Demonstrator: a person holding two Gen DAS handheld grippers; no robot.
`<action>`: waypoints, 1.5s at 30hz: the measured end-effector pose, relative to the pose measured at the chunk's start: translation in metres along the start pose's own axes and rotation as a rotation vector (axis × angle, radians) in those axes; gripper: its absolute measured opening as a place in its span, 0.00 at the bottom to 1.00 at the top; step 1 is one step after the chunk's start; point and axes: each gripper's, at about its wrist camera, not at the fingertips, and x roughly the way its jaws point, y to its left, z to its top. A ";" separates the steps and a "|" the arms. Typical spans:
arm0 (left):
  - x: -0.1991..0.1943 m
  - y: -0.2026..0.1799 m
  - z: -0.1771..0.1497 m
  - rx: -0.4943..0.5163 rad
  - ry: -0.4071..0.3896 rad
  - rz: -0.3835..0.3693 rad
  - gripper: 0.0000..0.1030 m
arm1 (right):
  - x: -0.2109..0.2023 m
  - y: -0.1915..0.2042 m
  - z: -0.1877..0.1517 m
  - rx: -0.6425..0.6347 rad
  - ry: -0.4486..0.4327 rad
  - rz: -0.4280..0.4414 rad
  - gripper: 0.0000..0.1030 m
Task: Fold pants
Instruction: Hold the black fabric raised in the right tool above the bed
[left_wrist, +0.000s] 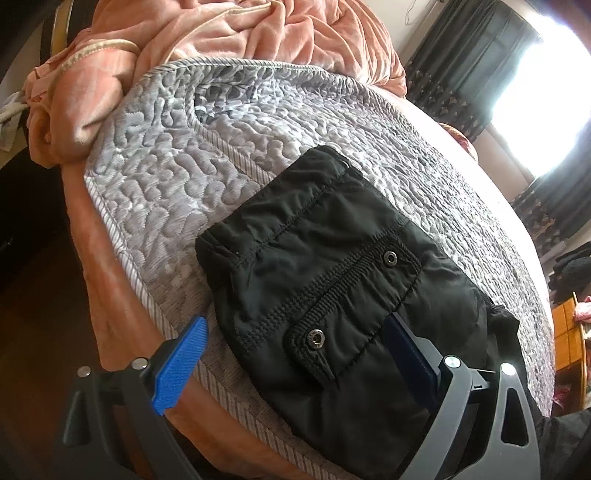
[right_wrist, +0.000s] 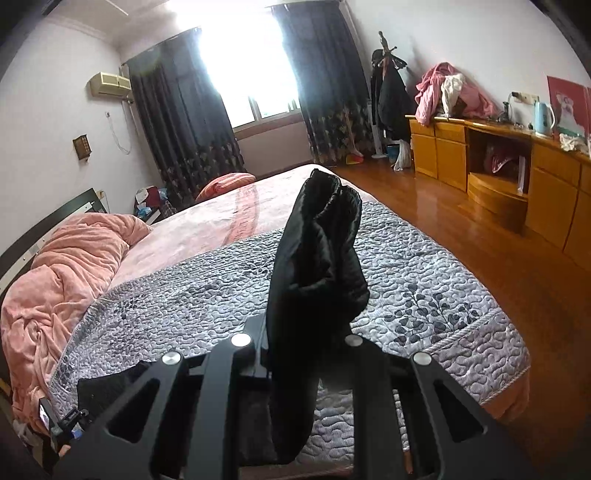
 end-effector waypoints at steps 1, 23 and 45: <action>0.000 0.000 0.000 -0.001 0.000 0.000 0.93 | 0.001 0.002 0.000 -0.006 0.001 0.001 0.15; 0.001 0.003 0.000 -0.016 0.002 -0.017 0.93 | -0.001 0.053 0.004 -0.145 -0.016 -0.014 0.15; -0.004 0.009 -0.001 -0.041 -0.014 -0.053 0.93 | 0.005 0.105 -0.002 -0.274 0.002 -0.039 0.15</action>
